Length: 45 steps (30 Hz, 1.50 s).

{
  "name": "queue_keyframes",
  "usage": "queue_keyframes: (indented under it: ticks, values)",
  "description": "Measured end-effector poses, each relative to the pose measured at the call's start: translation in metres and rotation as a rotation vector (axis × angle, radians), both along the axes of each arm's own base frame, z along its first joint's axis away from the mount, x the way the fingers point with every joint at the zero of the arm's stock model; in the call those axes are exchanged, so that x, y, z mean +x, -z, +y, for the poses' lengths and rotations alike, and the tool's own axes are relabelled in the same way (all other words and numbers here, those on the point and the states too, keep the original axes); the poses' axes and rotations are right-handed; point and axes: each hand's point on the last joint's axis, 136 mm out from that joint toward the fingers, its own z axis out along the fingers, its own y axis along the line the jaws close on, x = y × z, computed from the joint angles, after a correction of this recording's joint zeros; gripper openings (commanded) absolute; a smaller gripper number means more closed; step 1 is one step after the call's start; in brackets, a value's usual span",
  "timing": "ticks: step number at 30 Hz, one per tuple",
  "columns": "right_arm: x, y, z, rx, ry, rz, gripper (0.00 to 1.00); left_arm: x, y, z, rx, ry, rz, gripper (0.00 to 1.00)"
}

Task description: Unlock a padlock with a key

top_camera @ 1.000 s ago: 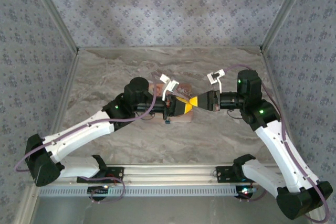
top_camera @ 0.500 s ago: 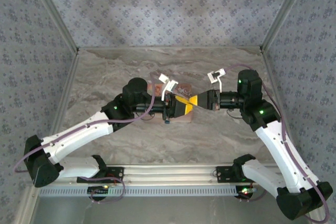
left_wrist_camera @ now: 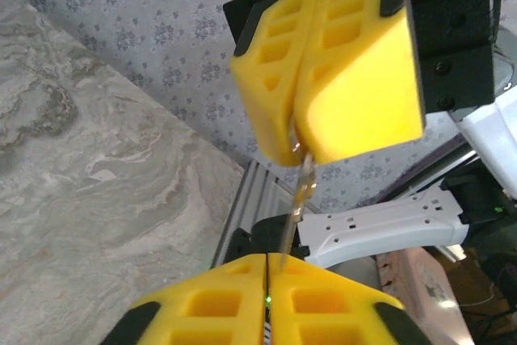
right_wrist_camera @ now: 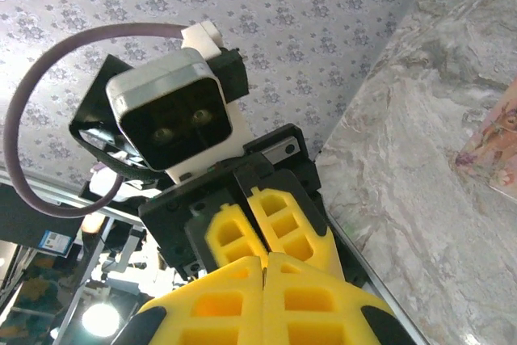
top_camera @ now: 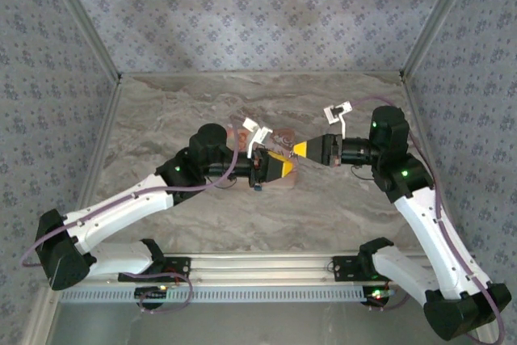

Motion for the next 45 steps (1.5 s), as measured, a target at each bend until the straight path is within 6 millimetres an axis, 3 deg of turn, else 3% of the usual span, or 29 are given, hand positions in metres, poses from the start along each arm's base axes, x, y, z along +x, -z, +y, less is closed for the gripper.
queue_keyframes:
  ticks: [4, 5, 7, 11, 20, 27, 31, 34, 36, 40, 45]
  values:
    - [-0.002, -0.003, 0.0, 0.008, -0.002, -0.004, 0.0, 0.001, 0.001, 0.001, 0.001, -0.009, 0.0, 0.0]
    - [-0.002, -0.003, 0.0, 0.008, -0.002, -0.004, 0.0, 0.001, 0.0, 0.001, 0.001, -0.009, -0.001, 0.02]
    - [-0.003, -0.004, -0.001, 0.01, -0.002, -0.006, 0.0, 0.002, 0.0, 0.002, 0.0, -0.018, -0.003, 0.19]
    - [-0.004, -0.006, -0.001, 0.012, -0.002, -0.013, 0.0, 0.003, -0.002, 0.002, -0.004, -0.023, -0.008, 0.29]
    - [-0.005, -0.006, -0.001, 0.013, -0.004, -0.013, 0.0, 0.001, -0.006, 0.003, -0.017, -0.02, -0.015, 0.32]
    - [-0.007, -0.004, -0.001, 0.013, -0.013, -0.008, 0.0, -0.001, -0.011, 0.002, -0.035, -0.006, -0.023, 0.19]
    - [-0.008, -0.004, -0.001, 0.013, -0.015, -0.008, 0.0, -0.003, -0.012, 0.002, -0.042, 0.01, -0.026, 0.0]
    - [-0.008, -0.003, -0.001, 0.013, -0.015, -0.008, 0.0, -0.004, -0.012, 0.001, -0.043, 0.021, -0.027, 0.0]
    - [-0.008, -0.003, -0.001, 0.012, -0.014, -0.008, 0.09, -0.005, -0.012, 0.001, -0.043, 0.024, -0.028, 0.0]
    - [-0.005, 0.001, -0.006, 0.001, 0.004, 0.001, 0.42, -0.005, -0.009, 0.001, -0.028, 0.026, -0.029, 0.0]
    - [-0.001, 0.003, -0.014, -0.009, 0.035, -0.012, 0.49, -0.007, -0.014, 0.002, -0.002, 0.036, -0.031, 0.0]
